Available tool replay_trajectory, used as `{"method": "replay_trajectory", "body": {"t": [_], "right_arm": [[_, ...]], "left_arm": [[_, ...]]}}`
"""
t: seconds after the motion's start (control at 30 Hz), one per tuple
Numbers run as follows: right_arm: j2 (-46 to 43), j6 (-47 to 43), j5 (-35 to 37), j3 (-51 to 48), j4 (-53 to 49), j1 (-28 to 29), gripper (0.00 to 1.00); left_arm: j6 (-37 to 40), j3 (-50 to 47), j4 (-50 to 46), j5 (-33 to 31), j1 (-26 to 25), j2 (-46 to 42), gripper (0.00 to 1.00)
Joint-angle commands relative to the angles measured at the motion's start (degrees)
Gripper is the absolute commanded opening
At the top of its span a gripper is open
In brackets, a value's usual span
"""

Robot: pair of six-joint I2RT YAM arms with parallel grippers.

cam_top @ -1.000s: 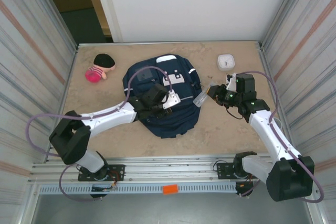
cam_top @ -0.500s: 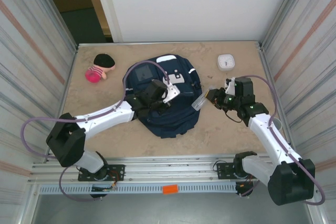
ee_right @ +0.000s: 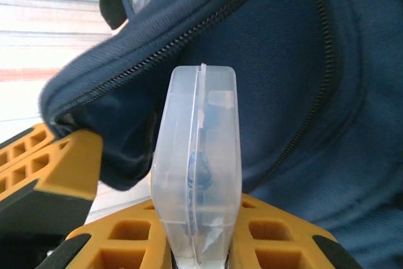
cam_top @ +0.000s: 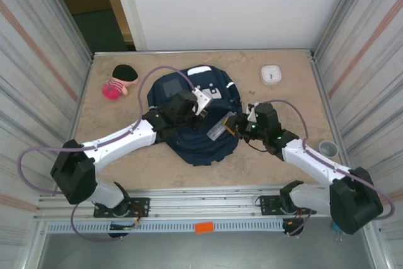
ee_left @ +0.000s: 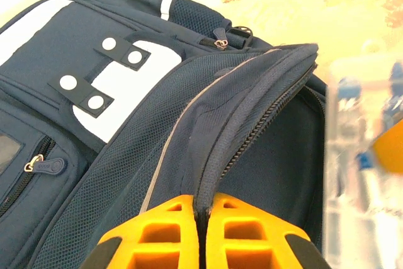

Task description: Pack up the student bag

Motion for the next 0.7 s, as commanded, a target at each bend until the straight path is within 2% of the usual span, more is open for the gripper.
{"method": "replay_trajectory", "body": {"t": [0.0,0.27,0.57,0.67], "right_arm": [[3.34,7.45,6.87,-0.59,13.78,3.16,0.08],[16.02,15.66,13.53,0.47,30.39,8.61,0.09],[27.87,19.77,15.87,5.22,40.5,10.21,0.11],[30.2,19.87,15.94,7.16,41.13,10.09,0.14]], "left_arm": [[-2.07,3.1,5.1,1.25,0.03,-3.41,0.0],[-3.02,1.98,6.18,2.33,0.62,-5.49,0.0],[-5.81,-0.83,8.51,5.45,2.36,-8.56,0.0],[-6.05,-1.29,8.83,5.95,2.74,-9.0,0.0]]}}
